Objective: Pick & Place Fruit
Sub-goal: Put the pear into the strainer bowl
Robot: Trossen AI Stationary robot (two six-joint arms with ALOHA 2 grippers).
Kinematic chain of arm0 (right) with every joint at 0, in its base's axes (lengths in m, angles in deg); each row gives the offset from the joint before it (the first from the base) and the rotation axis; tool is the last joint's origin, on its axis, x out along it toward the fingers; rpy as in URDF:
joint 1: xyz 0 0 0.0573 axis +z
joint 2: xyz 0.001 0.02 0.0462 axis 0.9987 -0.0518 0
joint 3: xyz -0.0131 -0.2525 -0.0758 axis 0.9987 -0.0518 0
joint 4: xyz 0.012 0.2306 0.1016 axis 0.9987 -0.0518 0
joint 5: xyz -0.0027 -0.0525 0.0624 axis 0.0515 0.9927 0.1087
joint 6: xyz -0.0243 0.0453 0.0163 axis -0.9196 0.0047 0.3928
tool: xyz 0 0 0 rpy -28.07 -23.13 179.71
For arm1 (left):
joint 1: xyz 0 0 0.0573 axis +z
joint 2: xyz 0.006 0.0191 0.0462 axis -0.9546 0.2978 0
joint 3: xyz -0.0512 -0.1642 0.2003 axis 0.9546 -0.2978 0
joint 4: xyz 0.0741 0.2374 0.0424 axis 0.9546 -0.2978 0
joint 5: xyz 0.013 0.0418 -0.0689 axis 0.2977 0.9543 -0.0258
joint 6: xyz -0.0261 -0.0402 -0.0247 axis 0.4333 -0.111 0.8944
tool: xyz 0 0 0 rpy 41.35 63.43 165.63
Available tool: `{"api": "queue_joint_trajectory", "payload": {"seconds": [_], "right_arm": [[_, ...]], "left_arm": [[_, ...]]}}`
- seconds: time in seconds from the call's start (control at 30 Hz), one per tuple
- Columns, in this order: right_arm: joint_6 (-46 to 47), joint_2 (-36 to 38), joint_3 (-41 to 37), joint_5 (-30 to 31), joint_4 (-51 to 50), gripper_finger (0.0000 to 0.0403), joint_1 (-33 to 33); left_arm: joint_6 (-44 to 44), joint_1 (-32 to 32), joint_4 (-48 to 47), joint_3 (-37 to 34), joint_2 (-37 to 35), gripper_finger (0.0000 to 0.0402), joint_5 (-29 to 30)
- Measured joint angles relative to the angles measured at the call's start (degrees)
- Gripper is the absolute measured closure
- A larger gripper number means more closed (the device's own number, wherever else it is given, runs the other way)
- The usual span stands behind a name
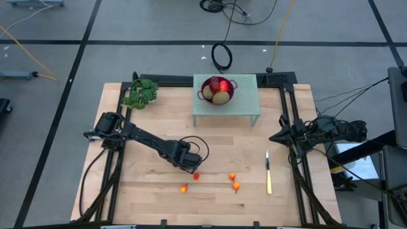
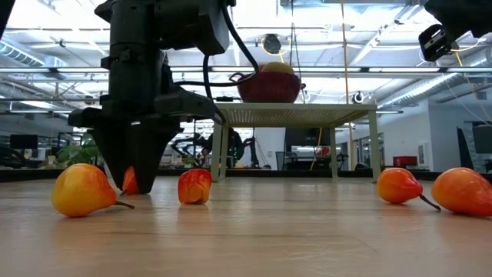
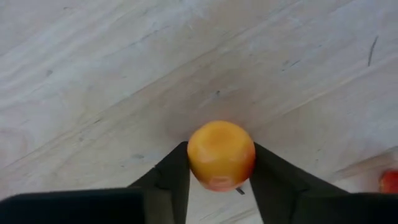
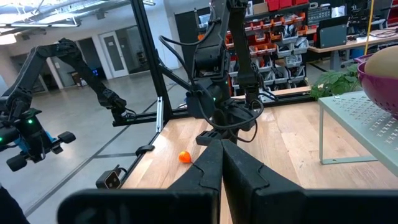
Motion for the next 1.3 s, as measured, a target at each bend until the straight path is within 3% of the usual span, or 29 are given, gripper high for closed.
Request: {"api": "queue_joint_trajectory", "payload": {"seconds": [0.17,0.43,0.9,1.3], "right_arm": [[0.0,0.0,0.0,0.0,0.0,0.0399,0.0],[0.0,0.0,0.0,0.0,0.0,0.0399,0.0],[0.0,0.0,0.0,0.0,0.0,0.0399,0.0],[0.0,0.0,0.0,0.0,0.0,0.0399,0.0]], "left_arm": [[-0.9,0.0,-0.3,0.8,0.0,0.0304,-0.2],[-7.8,0.7,-2.6,6.7,-1.9,0.0311,1.8],[-16.9,1.8,-4.3,23.6,-11.4,0.0313,25.2],[-29.8,4.1,-1.6,33.4,-12.1,0.0313,37.7]]}}
